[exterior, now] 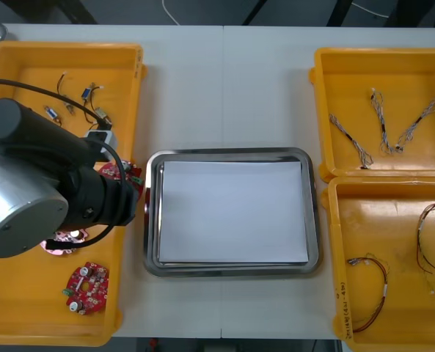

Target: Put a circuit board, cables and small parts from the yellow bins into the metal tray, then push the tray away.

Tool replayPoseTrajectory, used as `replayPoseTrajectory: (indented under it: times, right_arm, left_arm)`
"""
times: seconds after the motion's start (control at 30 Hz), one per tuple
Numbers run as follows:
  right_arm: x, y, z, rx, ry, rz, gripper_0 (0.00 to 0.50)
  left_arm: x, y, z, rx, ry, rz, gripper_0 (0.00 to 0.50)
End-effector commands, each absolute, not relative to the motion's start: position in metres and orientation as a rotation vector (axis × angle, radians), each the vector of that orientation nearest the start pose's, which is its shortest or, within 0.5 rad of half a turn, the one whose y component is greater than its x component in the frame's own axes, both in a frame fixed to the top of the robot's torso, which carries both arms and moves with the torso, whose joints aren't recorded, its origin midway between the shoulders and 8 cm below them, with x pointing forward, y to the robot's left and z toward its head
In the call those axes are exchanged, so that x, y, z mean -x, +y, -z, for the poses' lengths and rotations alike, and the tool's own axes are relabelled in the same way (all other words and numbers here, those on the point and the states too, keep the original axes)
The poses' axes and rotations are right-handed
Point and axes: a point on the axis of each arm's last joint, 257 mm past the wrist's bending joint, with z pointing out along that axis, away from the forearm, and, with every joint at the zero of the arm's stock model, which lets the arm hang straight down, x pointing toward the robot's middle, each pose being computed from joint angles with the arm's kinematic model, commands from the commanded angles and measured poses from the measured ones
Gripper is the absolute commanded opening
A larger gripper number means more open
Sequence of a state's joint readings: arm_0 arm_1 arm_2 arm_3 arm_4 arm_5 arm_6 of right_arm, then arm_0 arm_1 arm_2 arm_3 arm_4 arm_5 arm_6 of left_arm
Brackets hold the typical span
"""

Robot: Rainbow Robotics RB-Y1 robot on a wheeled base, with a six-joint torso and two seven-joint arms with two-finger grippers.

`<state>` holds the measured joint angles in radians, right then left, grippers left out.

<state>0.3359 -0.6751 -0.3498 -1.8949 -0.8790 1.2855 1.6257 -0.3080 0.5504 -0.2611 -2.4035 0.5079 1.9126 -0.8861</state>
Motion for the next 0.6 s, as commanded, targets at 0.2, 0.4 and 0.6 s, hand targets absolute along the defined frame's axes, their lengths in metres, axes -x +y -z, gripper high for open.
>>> replayPoseTrajectory:
  times: [0.2,0.4,0.6]
  right_arm:
    - [-0.308,-0.461,0.262,-0.049,2.621,0.005,0.000]
    - [-0.299,-0.461,0.222,-0.003,2.612,0.081,0.000]
    - [-0.289,-0.454,0.195,0.041,2.624,0.136,0.000]
  left_arm:
    - [-0.352,0.122,0.201,-0.134,2.617,0.148,0.001]
    - [-0.343,0.105,0.224,-0.184,2.668,0.106,0.000]
    - [-0.347,0.098,0.251,-0.176,2.715,0.076,0.001]
